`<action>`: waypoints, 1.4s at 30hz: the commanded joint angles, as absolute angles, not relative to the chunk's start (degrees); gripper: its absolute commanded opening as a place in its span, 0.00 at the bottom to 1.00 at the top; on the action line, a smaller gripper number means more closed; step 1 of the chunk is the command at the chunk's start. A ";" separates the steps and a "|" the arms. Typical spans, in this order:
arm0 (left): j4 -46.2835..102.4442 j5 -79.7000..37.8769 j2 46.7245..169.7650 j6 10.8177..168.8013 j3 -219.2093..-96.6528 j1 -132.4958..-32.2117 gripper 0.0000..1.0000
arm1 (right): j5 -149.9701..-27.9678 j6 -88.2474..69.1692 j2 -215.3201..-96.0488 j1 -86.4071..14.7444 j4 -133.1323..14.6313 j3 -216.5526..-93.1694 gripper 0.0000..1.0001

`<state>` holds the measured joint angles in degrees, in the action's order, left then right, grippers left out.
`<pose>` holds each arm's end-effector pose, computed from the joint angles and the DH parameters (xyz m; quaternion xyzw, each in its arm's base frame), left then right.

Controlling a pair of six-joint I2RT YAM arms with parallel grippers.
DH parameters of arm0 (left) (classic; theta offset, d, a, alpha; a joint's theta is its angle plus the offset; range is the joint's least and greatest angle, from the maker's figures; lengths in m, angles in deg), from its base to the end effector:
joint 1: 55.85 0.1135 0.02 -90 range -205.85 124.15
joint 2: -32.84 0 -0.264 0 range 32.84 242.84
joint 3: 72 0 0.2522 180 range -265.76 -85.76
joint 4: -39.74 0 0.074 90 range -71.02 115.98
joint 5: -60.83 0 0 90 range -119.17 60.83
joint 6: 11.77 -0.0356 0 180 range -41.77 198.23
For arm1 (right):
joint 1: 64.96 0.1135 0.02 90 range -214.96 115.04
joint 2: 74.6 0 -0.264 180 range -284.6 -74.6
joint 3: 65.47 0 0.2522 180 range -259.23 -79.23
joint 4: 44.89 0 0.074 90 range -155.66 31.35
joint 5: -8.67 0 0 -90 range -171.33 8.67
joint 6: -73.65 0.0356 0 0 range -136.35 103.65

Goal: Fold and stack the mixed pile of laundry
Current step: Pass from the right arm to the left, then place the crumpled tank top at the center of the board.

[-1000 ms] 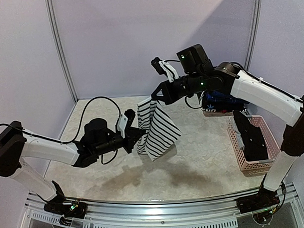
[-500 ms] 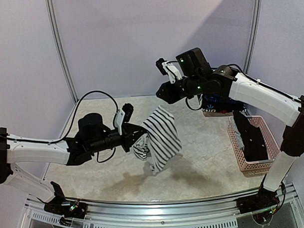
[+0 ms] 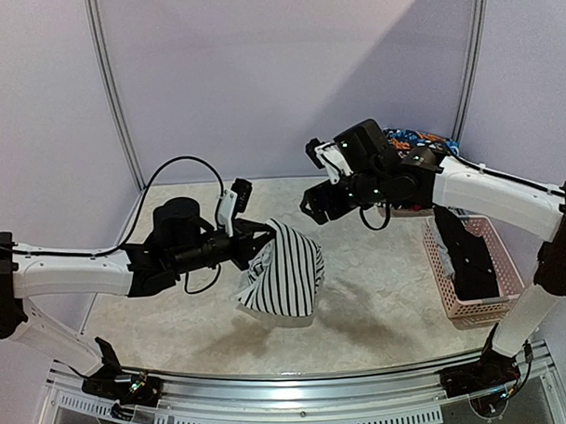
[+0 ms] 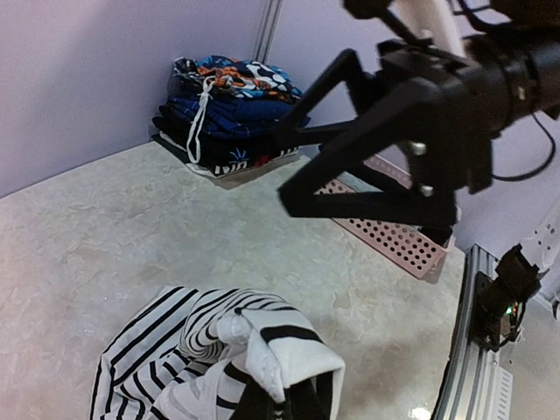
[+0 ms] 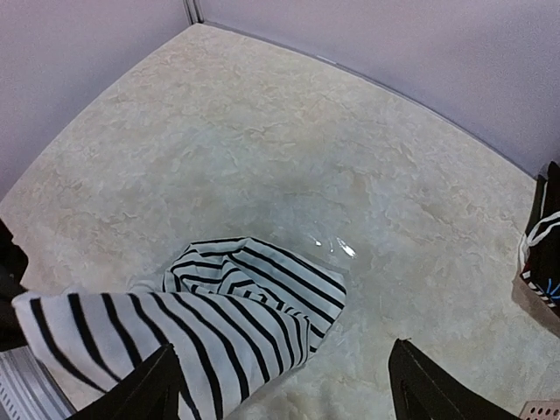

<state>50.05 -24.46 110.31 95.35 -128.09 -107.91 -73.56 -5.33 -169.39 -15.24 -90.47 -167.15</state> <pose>0.1852 -0.2423 0.2583 0.2565 0.7279 -0.3866 0.5048 0.2479 0.2850 0.3385 -0.2703 0.8583 0.1657 0.4036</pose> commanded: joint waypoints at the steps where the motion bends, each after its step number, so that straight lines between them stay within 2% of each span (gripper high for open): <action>1: 50.08 -28.97 114.35 101.36 -131.96 -108.68 0.00 | -68.89 -5.16 -161.45 -15.50 -88.21 -162.12 0.84; 5: 50.92 -32.94 118.79 105.43 -136.44 -108.68 0.00 | -66.05 -3.62 -155.84 -15.46 -86.94 -155.85 0.89; 9: 50.60 -33.97 123.81 108.94 -142.10 -108.64 0.00 | -68.53 -2.74 -150.90 -14.77 -84.98 -149.90 0.92; 13: 50.74 -33.19 128.35 112.94 -147.98 -108.59 0.00 | -74.53 -2.56 -148.62 -14.02 -82.31 -145.38 0.91; 19: 44.74 -34.26 131.00 115.08 -154.78 -108.52 0.00 | -74.36 0.24 -146.04 -14.03 -76.75 -139.72 0.89; 22: 38.94 -37.03 128.24 109.91 -155.74 -108.20 0.00 | -74.02 0.66 -146.20 -13.98 -76.61 -139.26 0.88; 28: 22.04 -52.49 117.40 102.58 -156.73 -104.65 0.00 | -66.61 3.00 -145.83 -13.99 -79.02 -140.19 0.88; 34: 17.02 -64.83 102.00 94.02 -156.09 -104.19 0.00 | -63.64 4.51 -142.34 -13.98 -78.85 -139.53 0.88; 38: 11.42 -66.60 98.56 90.98 -161.21 -104.35 0.00 | -62.96 4.69 -139.90 -14.01 -79.09 -139.11 0.89; 42: 5.64 -62.11 102.31 91.06 -167.42 -104.74 0.00 | -60.09 5.71 -137.34 -13.98 -79.97 -138.27 0.89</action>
<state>14.53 -63.48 97.74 93.76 -163.17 -104.54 -63.98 4.20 -139.94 -14.33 -78.93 -139.45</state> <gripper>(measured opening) 0.012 0.888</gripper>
